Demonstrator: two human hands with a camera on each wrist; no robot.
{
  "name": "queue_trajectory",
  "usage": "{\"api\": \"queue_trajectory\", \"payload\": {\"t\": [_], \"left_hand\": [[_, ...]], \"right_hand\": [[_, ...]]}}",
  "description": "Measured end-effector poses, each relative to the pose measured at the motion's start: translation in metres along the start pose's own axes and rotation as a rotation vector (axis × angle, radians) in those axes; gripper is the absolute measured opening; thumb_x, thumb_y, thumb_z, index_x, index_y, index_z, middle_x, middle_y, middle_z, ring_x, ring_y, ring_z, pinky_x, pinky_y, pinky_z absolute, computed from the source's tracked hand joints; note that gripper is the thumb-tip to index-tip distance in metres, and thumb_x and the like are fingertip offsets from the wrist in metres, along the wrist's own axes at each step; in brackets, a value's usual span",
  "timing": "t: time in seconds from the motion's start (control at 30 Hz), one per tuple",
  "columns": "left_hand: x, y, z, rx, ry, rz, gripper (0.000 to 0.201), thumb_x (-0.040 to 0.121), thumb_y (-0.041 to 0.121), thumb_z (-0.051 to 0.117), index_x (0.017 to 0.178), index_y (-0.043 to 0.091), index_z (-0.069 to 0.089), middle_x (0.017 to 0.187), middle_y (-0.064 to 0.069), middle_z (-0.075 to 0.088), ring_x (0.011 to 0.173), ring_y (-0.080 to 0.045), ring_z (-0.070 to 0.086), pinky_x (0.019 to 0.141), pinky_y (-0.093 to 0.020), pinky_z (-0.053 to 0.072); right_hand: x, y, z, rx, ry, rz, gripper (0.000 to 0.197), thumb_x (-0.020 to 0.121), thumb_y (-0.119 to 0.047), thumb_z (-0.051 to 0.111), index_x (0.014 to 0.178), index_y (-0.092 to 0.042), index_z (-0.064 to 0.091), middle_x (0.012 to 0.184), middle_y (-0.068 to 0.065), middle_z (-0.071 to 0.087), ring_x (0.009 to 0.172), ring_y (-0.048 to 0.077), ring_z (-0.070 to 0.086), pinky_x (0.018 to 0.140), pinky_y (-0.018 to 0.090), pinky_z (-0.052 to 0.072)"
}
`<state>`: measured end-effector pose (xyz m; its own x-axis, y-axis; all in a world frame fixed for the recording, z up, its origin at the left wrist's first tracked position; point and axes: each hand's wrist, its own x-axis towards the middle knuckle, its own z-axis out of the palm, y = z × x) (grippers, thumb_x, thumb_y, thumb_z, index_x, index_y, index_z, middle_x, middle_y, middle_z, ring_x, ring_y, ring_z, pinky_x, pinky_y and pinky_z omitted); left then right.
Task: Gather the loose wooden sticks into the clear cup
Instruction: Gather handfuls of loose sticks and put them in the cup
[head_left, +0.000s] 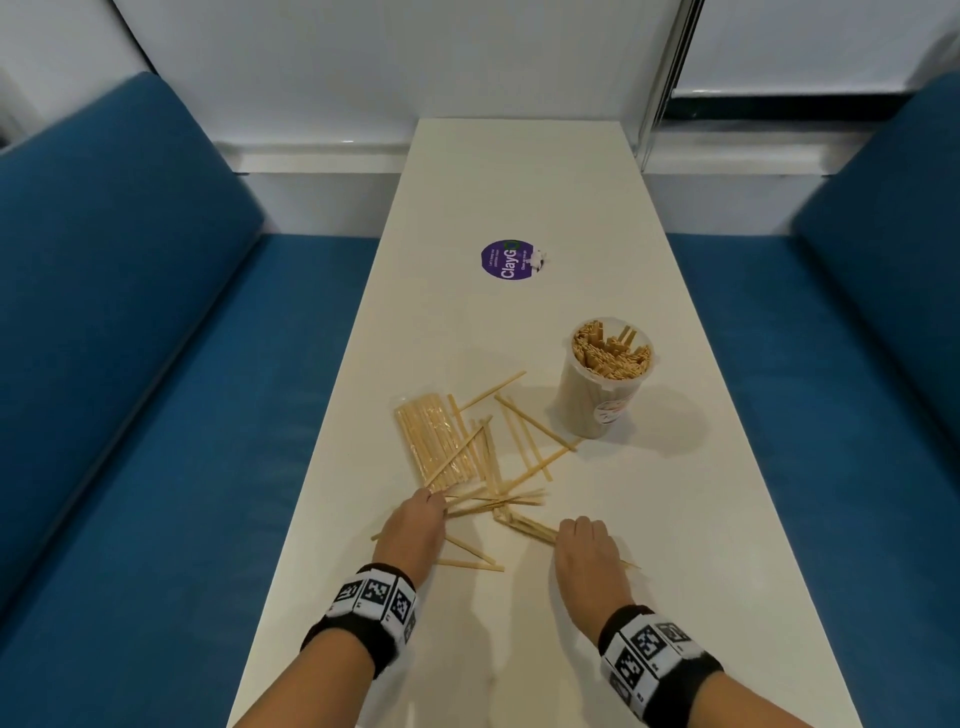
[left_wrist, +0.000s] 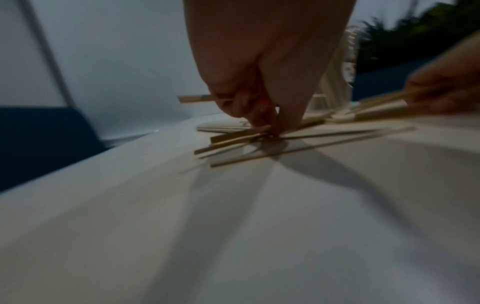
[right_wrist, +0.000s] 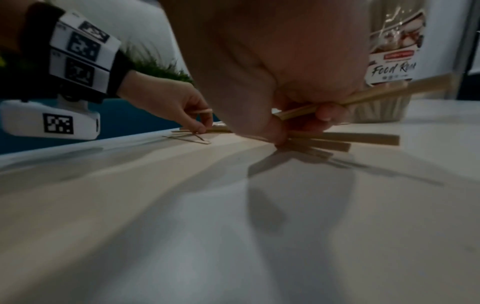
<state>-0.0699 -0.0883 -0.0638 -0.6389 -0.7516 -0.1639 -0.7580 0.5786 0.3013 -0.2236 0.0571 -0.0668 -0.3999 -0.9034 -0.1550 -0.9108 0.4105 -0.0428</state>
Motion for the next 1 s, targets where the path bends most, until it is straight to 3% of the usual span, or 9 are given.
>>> {"api": "queue_trajectory", "payload": {"t": [0.13, 0.3, 0.37, 0.4, 0.5, 0.6, 0.7, 0.83, 1.0], "left_hand": [[-0.006, 0.003, -0.001, 0.130, -0.059, 0.029, 0.032, 0.091, 0.000, 0.045, 0.122, 0.005, 0.050, 0.117, -0.010, 0.056, 0.102, -0.024, 0.059, 0.085, -0.027, 0.047], [-0.006, 0.003, -0.004, 0.153, -0.107, 0.091, 0.032, 0.052, 0.010, 0.087, 0.074, 0.011, 0.063, 0.074, -0.003, 0.061, 0.055, -0.014, 0.060, 0.050, -0.017, 0.046], [-0.014, 0.006, -0.009, 0.154, -0.116, 0.108, 0.027, 0.068, 0.023, 0.079, 0.083, 0.010, 0.062, 0.084, -0.004, 0.059, 0.068, -0.015, 0.060, 0.060, -0.019, 0.047], [-0.018, 0.008, -0.009, 0.144, -0.133, 0.085, 0.023, 0.084, 0.026, 0.061, 0.097, 0.008, 0.058, 0.098, -0.006, 0.057, 0.083, -0.019, 0.059, 0.073, -0.022, 0.045], [-0.025, 0.007, -0.005, 0.154, -0.117, 0.029, 0.044, 0.093, 0.032, 0.017, 0.113, 0.008, 0.048, 0.116, -0.008, 0.050, 0.103, -0.023, 0.049, 0.086, -0.029, 0.037], [-0.025, 0.007, -0.012, 0.096, -0.074, 0.035, 0.033, 0.093, 0.025, 0.026, 0.106, 0.008, 0.051, 0.108, -0.006, 0.052, 0.099, -0.023, 0.048, 0.084, -0.029, 0.036], [-0.025, 0.004, -0.021, 0.038, -0.018, 0.033, 0.033, 0.076, 0.028, 0.026, 0.071, 0.013, 0.055, 0.074, 0.000, 0.056, 0.068, -0.021, 0.052, 0.061, -0.032, 0.044], [-0.032, -0.004, -0.021, -0.180, -0.078, -0.032, 0.017, 0.087, 0.023, 0.026, 0.073, 0.022, 0.035, 0.077, 0.004, 0.037, 0.074, -0.018, 0.040, 0.068, -0.027, 0.033], [-0.044, -0.014, -0.022, -0.404, -0.132, -0.125, 0.027, 0.094, 0.009, 0.033, 0.071, 0.024, 0.032, 0.071, 0.002, 0.042, 0.067, -0.016, 0.041, 0.063, -0.029, 0.032]], "right_hand": [[-0.001, 0.009, 0.006, 0.025, -0.014, 0.033, 0.029, 0.041, 0.011, 0.048, 0.062, -0.008, 0.045, 0.053, 0.007, 0.044, 0.045, 0.020, 0.044, 0.038, 0.028, 0.036], [0.000, 0.026, 0.003, 0.101, -0.039, 0.087, 0.042, 0.026, 0.018, 0.063, 0.056, -0.008, 0.051, 0.053, 0.007, 0.046, 0.043, 0.020, 0.045, 0.037, 0.025, 0.033], [0.002, 0.031, -0.005, 0.119, 0.011, 0.125, 0.044, 0.030, 0.017, 0.072, 0.063, -0.006, 0.053, 0.061, 0.008, 0.051, 0.049, 0.022, 0.048, 0.044, 0.026, 0.030], [0.005, 0.032, -0.013, 0.166, -0.005, 0.147, 0.037, 0.047, 0.014, 0.071, 0.074, -0.004, 0.053, 0.073, 0.009, 0.053, 0.060, 0.023, 0.049, 0.053, 0.027, 0.032], [0.017, 0.032, -0.026, 0.477, -0.169, 0.221, 0.010, 0.091, 0.000, 0.036, 0.089, -0.010, 0.038, 0.088, 0.002, 0.041, 0.078, 0.022, 0.042, 0.066, 0.028, 0.032], [0.027, 0.018, -0.041, 0.703, -0.196, 0.178, 0.017, 0.096, -0.010, 0.032, 0.079, -0.013, 0.032, 0.068, 0.000, 0.041, 0.058, 0.017, 0.040, 0.050, 0.027, 0.029], [0.040, 0.001, -0.051, 0.648, -0.216, 0.062, 0.010, 0.096, -0.019, 0.033, 0.095, -0.010, 0.035, 0.070, 0.004, 0.050, 0.065, 0.027, 0.052, 0.054, 0.034, 0.033], [0.063, -0.017, -0.051, 0.575, -0.189, 0.071, 0.043, 0.094, -0.039, 0.046, 0.122, -0.009, 0.036, 0.109, 0.011, 0.063, 0.098, 0.032, 0.061, 0.076, 0.036, 0.045], [0.100, -0.026, -0.045, 0.503, -0.178, 0.220, 0.108, 0.069, -0.067, 0.064, 0.142, -0.005, 0.017, 0.126, 0.014, 0.054, 0.114, 0.030, 0.055, 0.089, 0.039, 0.049]]}}
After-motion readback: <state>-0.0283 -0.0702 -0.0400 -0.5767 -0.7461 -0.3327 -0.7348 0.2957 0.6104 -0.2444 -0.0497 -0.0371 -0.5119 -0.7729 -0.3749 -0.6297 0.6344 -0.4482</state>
